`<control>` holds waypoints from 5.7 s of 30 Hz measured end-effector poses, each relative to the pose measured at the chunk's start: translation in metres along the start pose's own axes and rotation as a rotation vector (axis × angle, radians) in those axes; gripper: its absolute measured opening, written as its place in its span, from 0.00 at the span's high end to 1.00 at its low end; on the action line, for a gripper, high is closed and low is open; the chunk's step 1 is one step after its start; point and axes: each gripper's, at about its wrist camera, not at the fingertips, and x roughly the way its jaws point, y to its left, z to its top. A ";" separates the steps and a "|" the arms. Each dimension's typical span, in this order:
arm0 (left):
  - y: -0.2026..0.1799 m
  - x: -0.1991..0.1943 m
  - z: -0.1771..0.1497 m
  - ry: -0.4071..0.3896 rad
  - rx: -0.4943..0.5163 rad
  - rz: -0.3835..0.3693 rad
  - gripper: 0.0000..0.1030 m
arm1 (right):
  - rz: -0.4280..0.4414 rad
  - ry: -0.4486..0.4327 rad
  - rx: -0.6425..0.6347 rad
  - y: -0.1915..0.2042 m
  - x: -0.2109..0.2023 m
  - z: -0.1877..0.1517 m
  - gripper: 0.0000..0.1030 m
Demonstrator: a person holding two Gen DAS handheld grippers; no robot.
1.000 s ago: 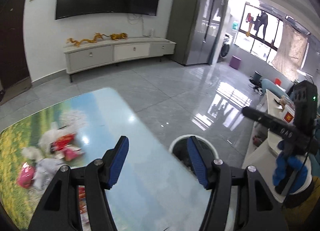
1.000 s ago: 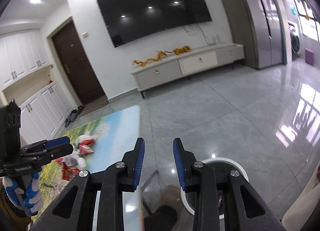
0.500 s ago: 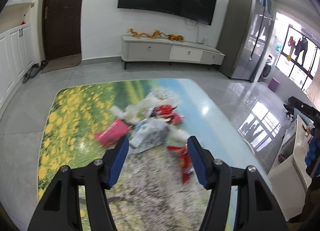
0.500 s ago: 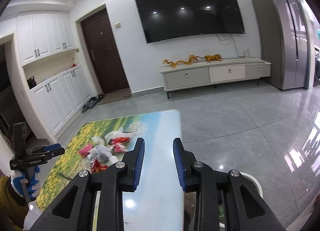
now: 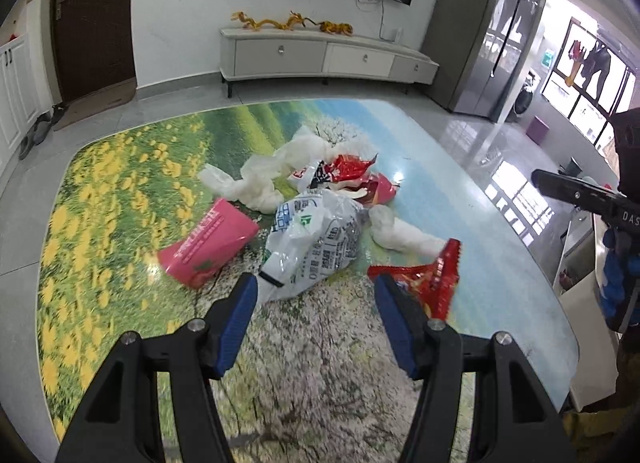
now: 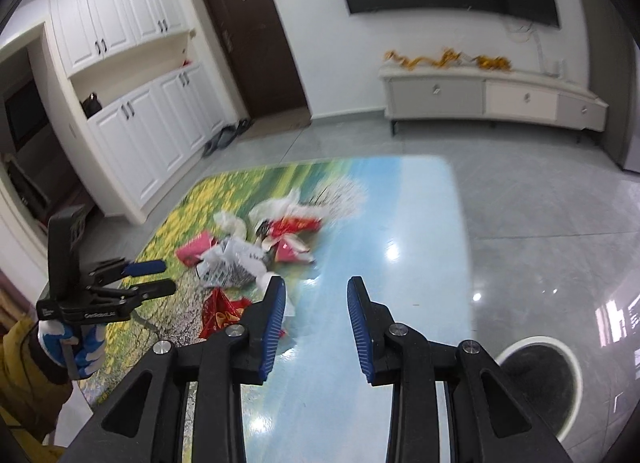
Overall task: Collect trash
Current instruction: 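Move both open tools back over the trash on the table, then grasp a white tissue roll with the right tool while the left tool grasps a printed white bag, then carry the tissue roll and printed bag over the white bin and open both tools, then move both open tools back over the remaining trash on the table, then grasp a crumpled white tissue with the right tool while the left tool grasps another tissue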
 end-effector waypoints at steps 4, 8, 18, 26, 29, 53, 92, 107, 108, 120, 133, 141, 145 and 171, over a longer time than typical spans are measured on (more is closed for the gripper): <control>0.005 0.025 0.009 0.028 0.025 -0.005 0.43 | 0.051 0.072 -0.006 0.002 0.041 0.003 0.69; 0.007 0.043 0.013 0.054 0.063 0.000 0.43 | 0.090 0.123 -0.026 0.006 0.070 0.005 0.58; -0.005 0.069 0.022 0.093 0.140 -0.044 0.43 | 0.188 0.245 -0.073 0.016 0.126 0.004 0.55; -0.006 0.064 0.010 0.078 0.112 -0.061 0.72 | 0.194 0.294 -0.128 0.023 0.139 -0.007 0.80; -0.009 0.055 0.000 0.074 0.109 -0.057 0.81 | 0.183 0.285 -0.149 0.027 0.134 -0.012 0.84; -0.055 -0.097 -0.022 -0.120 0.133 0.044 0.83 | 0.169 -0.038 -0.056 0.011 -0.041 -0.028 0.85; -0.393 0.133 0.078 0.118 0.379 -0.302 0.44 | -0.337 -0.035 0.512 -0.270 -0.108 -0.151 0.63; -0.266 -0.019 0.044 -0.187 0.265 0.048 0.44 | -0.284 -0.158 0.304 -0.158 -0.144 -0.089 0.60; -0.254 -0.028 0.040 -0.200 0.251 0.066 0.44 | -0.276 -0.165 0.285 -0.147 -0.145 -0.084 0.60; -0.160 -0.105 0.000 -0.323 0.113 0.147 0.37 | -0.188 -0.187 0.065 -0.028 -0.133 -0.031 0.58; -0.076 -0.139 -0.024 -0.361 0.010 0.197 0.36 | -0.138 -0.151 -0.047 0.055 -0.084 0.001 0.54; -0.028 -0.127 -0.028 -0.323 -0.007 0.250 0.36 | -0.108 -0.107 -0.079 0.069 -0.053 0.009 0.54; -0.008 -0.106 -0.024 -0.274 0.014 0.263 0.36 | -0.096 -0.078 -0.065 0.057 -0.029 0.014 0.54; 0.043 0.105 0.062 0.109 0.127 0.147 0.45 | 0.108 0.148 -0.096 -0.001 0.185 0.069 0.54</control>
